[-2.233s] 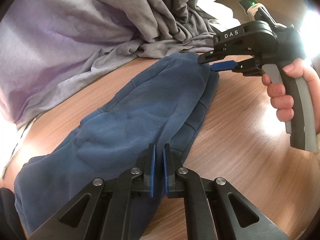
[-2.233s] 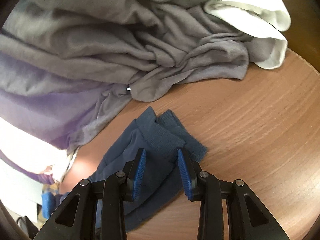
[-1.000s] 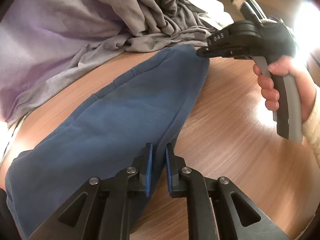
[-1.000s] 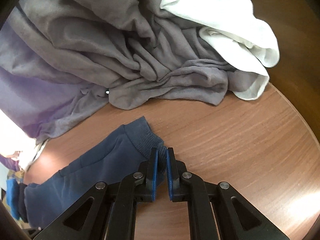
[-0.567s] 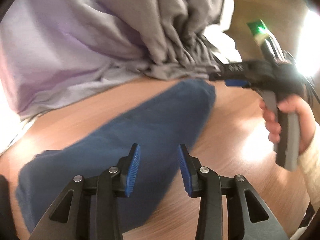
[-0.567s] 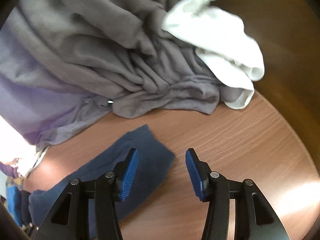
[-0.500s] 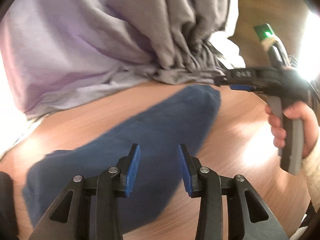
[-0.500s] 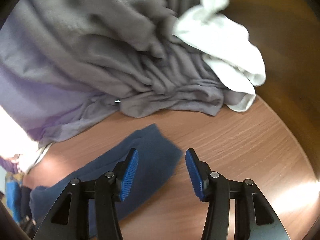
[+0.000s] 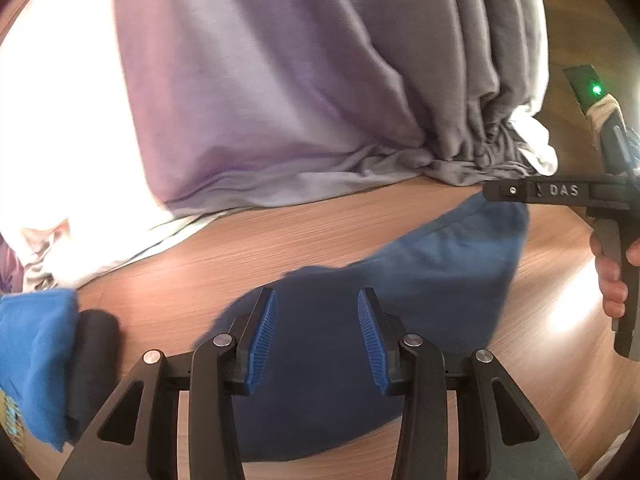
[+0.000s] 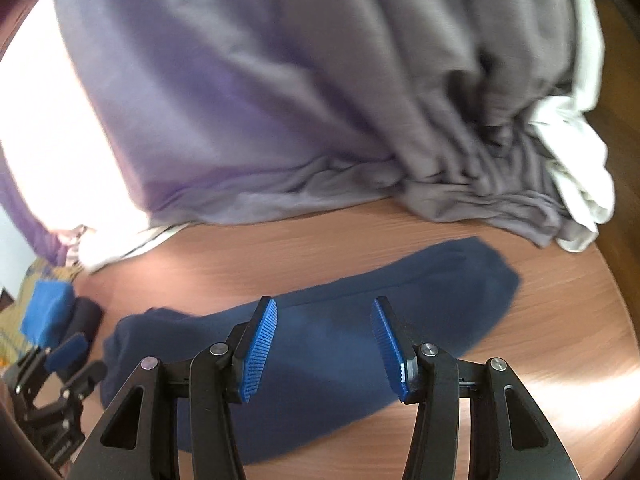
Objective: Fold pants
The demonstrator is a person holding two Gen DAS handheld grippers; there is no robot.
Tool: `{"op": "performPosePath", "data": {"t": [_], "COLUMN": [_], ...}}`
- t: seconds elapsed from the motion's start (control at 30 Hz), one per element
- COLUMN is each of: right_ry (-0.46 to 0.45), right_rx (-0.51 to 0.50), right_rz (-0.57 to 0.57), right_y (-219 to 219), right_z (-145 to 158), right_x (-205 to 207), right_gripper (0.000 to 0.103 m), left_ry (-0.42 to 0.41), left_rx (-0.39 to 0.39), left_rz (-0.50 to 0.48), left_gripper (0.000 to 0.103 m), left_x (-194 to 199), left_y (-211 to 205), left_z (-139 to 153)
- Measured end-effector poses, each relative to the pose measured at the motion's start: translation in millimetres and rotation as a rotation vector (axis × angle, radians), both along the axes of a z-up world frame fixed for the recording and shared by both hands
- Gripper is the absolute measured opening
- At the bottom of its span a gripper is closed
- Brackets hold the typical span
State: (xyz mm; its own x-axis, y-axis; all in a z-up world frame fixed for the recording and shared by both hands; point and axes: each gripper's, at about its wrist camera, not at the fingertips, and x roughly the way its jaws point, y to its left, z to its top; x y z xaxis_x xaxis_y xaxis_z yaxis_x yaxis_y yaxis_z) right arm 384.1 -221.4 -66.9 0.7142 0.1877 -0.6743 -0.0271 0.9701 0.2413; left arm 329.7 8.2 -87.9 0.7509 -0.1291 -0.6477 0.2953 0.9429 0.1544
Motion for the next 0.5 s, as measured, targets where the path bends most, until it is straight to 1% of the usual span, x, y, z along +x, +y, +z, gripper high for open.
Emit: {"op": "performPosePath", "data": {"t": [0.13,0.23,0.3,0.33,0.5], "right_ry": [0.011,0.023,0.022,0.020,0.017], "right_rx": [-0.024,-0.035,-0.056,-0.070,-0.136], "right_rz": [0.051,0.068,0.075,0.077,0.104], "right_y": [36.7,55.7,69.7,75.8,108.4], "right_z": [-3.0,-9.2,-12.7,-13.9,-24.2], "right_x": [3.2,9.7,13.4,14.7,23.1], "right_gripper": [0.051,0.051,0.051,0.051,0.051], "left_ry": [0.011,0.039,0.058,0.073,0.142], "left_rx": [0.019,0.022,0.004,-0.011,-0.094], "left_rz": [0.026,0.015,0.005,0.002,0.000], "left_gripper": [0.043,0.043,0.043,0.045,0.045], "left_x": [4.8,11.9,15.1,19.0,40.9], "left_y": [36.4,58.9,73.5,82.4,107.5], "left_z": [-6.5,-13.4,-17.3,-19.5,-35.7]}}
